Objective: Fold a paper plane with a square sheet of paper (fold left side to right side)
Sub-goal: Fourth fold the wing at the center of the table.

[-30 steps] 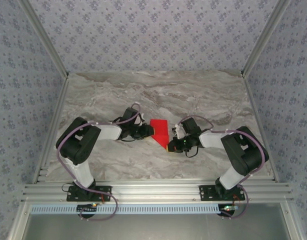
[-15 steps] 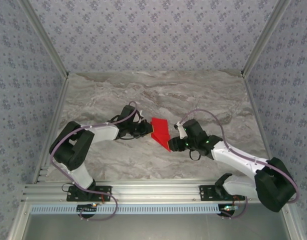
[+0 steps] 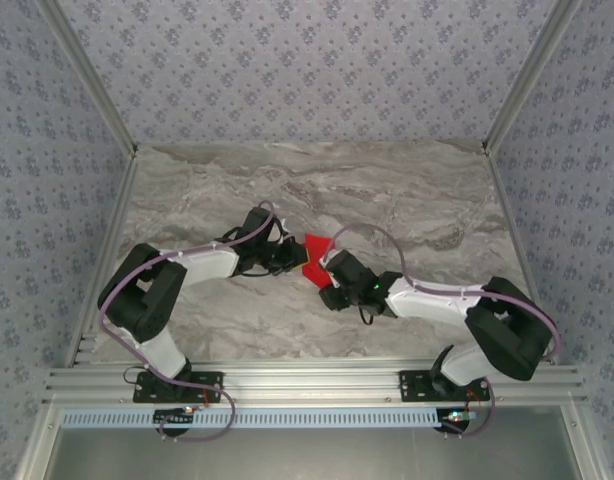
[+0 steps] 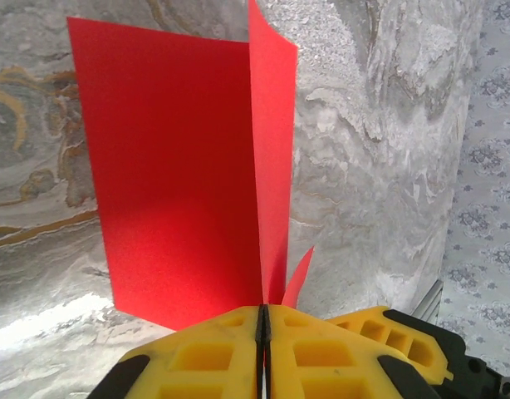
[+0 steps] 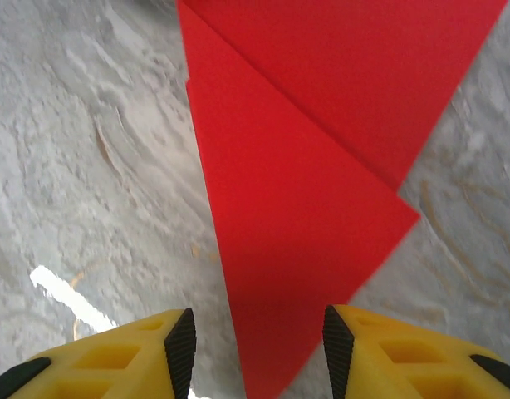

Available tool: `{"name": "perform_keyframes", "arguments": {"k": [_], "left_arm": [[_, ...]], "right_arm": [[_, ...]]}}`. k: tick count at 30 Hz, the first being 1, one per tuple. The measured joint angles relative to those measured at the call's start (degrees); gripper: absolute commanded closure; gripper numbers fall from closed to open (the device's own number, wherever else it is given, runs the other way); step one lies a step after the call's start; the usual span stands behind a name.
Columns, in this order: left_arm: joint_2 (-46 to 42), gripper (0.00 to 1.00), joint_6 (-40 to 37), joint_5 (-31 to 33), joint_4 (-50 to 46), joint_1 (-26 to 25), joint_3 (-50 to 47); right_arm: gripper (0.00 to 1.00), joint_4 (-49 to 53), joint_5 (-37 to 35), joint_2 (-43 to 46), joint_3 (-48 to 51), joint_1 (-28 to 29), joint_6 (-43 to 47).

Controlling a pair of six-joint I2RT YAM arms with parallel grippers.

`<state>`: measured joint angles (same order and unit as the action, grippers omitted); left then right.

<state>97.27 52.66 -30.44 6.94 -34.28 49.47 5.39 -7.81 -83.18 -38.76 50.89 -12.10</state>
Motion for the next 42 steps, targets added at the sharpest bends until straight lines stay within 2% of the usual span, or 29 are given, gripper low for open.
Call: {"name": "perform_keyframes", "arguments": {"k": [8,14,20,26,30,33,36,39,42], "left_arm": [[0.0,0.90,0.0,-0.2,-1.1,0.0,0.9],[0.0,0.87,0.0,-0.4,-1.3,0.0,1.5],[-0.1,0.69,0.2,-0.4,-2.1,0.0,1.5],[-1.8,0.54,-0.9,1.2,-5.4,0.0,1.5],[-6.6,0.45,-2.0,1.7,-7.2,0.1,1.5],[-10.6,0.45,-2.3,2.2,-7.4,0.1,1.3],[-12.4,0.50,-2.1,2.6,-6.7,0.1,0.2],[-11.6,0.56,-1.4,2.6,-6.3,0.0,-1.8],[-9.4,0.57,-0.9,2.6,-5.8,-0.3,-3.2]], "right_arm": [[0.54,-1.4,-2.9,-6.8,-4.3,0.6,1.7],[0.71,-1.4,-4.5,-8.9,-4.9,1.1,2.4],[0.84,-1.4,-4.9,-9.1,-4.9,1.1,2.1],[0.91,-2.5,-4.8,-9.1,-4.4,1.1,0.7],[0.93,-4.0,-2.8,-8.8,-2.6,0.4,-0.7],[0.93,-5.9,0.1,-7.1,-0.4,-1.1,-1.6],[0.93,-7.7,3.3,-5.5,1.5,-2.9,-2.8],[0.93,-10.5,6.8,-4.5,3.9,-4.8,-4.5],[0.93,-13.3,10.4,-3.9,5.9,-6.6,-6.0]]}}
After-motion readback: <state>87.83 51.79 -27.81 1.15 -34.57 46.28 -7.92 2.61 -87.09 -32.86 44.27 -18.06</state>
